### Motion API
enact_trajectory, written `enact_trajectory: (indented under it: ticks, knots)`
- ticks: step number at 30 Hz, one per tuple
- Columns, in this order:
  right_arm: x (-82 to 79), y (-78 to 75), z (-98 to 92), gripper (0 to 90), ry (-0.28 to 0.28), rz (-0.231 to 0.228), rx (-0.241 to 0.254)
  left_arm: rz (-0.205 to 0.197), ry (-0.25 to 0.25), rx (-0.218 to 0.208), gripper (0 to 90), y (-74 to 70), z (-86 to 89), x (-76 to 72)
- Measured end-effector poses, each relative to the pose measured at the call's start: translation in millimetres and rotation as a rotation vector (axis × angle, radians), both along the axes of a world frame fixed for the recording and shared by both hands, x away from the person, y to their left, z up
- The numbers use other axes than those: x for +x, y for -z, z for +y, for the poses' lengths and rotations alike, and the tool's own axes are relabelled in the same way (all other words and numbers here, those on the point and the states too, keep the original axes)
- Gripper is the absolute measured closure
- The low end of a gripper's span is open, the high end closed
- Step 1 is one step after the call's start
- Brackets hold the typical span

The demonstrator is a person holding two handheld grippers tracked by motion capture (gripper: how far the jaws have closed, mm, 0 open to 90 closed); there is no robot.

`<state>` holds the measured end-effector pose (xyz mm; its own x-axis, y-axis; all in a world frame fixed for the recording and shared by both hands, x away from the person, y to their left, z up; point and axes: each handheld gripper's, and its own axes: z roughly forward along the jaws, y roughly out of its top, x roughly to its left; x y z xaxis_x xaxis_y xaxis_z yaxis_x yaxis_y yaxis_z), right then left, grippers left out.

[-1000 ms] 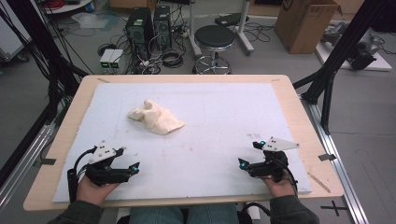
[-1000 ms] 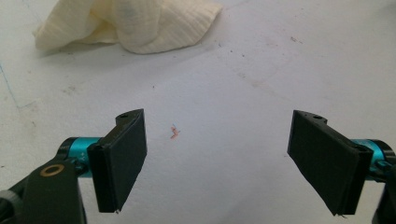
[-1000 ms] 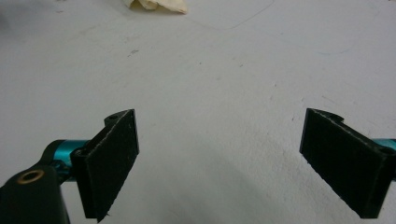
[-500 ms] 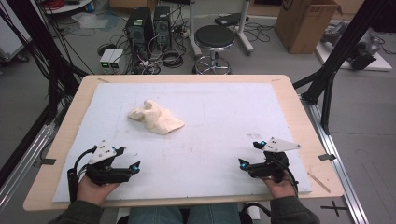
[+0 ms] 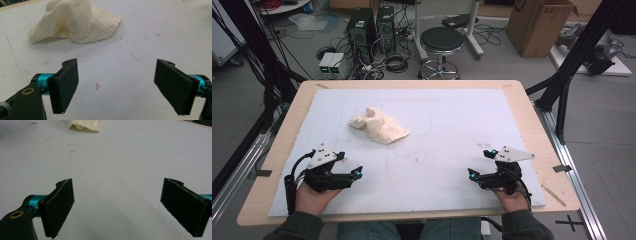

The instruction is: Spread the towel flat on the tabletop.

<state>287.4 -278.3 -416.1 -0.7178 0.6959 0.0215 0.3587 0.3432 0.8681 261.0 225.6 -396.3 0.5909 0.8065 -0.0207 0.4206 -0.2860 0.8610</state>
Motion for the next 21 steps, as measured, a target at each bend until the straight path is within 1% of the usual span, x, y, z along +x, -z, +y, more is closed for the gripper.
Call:
enact_trajectory:
  ticks: [1,2,3,5,9,10,13,16,20,21]
  knots:
    - [0.1,-0.4,0.2,11.0,-0.001,-0.001,-0.002,0.002,-0.001,0.001,20.7,-3.0,0.4,3.1]
    - [0.1,-0.4,0.2,11.0,-0.001,-0.001,-0.002,0.002,-0.001,0.001,21.7,-3.0,0.4,3.1]
    - [-0.2,-0.5,0.7,11.0,0.001,-0.002,-0.002,0.011,0.000,-0.002,21.7,-5.2,0.7,5.6]
    - [-1.2,-0.4,1.3,11.0,-0.004,-0.003,-0.011,0.010,0.000,-0.005,22.2,-8.1,0.8,9.7]
    - [0.3,-1.2,1.6,11.0,-0.001,-0.017,-0.007,0.011,0.007,-0.017,22.6,-15.9,-1.7,22.3]
    - [1.0,-1.5,2.0,11.0,-0.001,-0.017,-0.005,0.012,0.008,-0.027,24.2,-17.6,-3.0,25.4]
    - [1.8,-1.5,2.9,11.0,-0.004,-0.018,-0.006,0.029,0.007,-0.025,26.1,-23.0,-5.2,36.2]
    - [2.2,-1.8,3.5,11.0,-0.008,-0.018,-0.010,0.041,-0.003,-0.050,27.0,-26.8,-7.0,46.4]
    - [2.9,-1.7,3.9,11.0,-0.014,-0.026,-0.010,0.054,-0.022,-0.061,27.4,-30.4,-8.6,59.6]
    - [2.9,-1.7,3.9,11.0,-0.014,-0.028,-0.011,0.055,-0.025,-0.063,28.4,-31.6,-10.1,66.2]
